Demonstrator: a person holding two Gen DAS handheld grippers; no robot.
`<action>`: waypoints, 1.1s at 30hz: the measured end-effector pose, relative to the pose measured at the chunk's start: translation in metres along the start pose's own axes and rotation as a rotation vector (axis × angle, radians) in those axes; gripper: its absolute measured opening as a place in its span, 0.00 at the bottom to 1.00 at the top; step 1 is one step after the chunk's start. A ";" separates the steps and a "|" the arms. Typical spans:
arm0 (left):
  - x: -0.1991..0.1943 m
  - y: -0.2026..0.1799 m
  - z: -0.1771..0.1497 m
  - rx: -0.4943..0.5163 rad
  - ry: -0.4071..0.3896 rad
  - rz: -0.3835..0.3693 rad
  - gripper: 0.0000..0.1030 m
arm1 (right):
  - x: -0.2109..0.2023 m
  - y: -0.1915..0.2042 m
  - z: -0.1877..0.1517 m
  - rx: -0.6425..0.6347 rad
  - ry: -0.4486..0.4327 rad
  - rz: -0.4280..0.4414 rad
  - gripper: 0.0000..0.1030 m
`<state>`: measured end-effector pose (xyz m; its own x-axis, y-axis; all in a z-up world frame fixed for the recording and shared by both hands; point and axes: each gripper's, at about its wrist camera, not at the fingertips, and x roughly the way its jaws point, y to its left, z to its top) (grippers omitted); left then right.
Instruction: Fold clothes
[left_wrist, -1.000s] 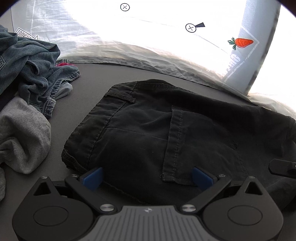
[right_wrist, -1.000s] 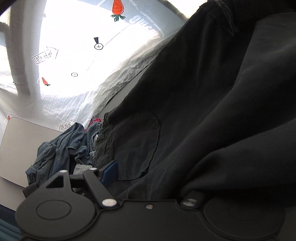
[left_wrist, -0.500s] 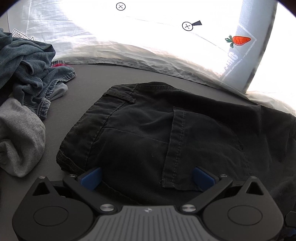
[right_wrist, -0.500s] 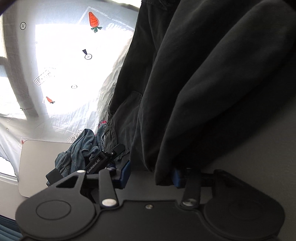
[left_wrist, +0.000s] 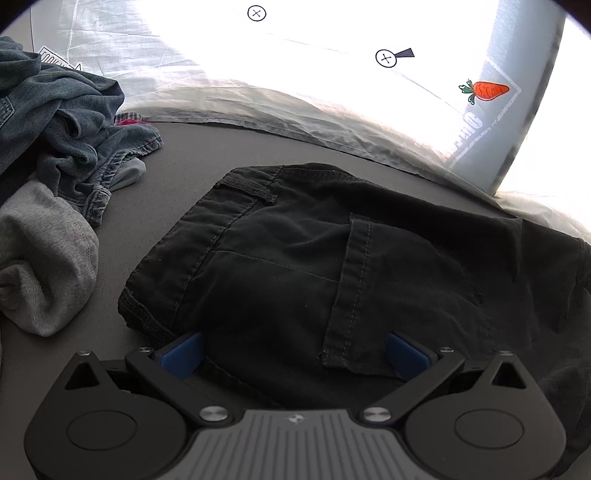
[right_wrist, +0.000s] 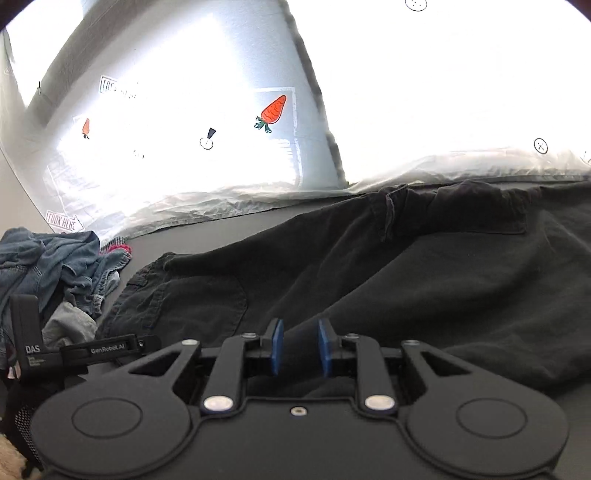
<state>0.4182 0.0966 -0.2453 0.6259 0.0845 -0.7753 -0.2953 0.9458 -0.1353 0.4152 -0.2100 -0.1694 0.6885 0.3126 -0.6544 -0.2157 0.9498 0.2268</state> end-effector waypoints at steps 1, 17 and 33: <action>-0.001 0.006 0.000 -0.053 0.021 -0.013 1.00 | 0.010 0.006 0.000 -0.074 0.013 -0.049 0.22; -0.009 0.072 0.006 -0.390 0.007 -0.035 1.00 | 0.033 -0.011 -0.063 -0.156 0.052 -0.173 0.25; -0.020 0.039 0.035 -0.296 -0.215 -0.099 0.21 | 0.028 -0.031 -0.054 0.017 0.080 -0.119 0.26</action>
<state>0.4195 0.1430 -0.2136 0.7896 0.0911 -0.6068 -0.4023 0.8236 -0.3999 0.4039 -0.2304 -0.2332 0.6507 0.1990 -0.7328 -0.1239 0.9799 0.1561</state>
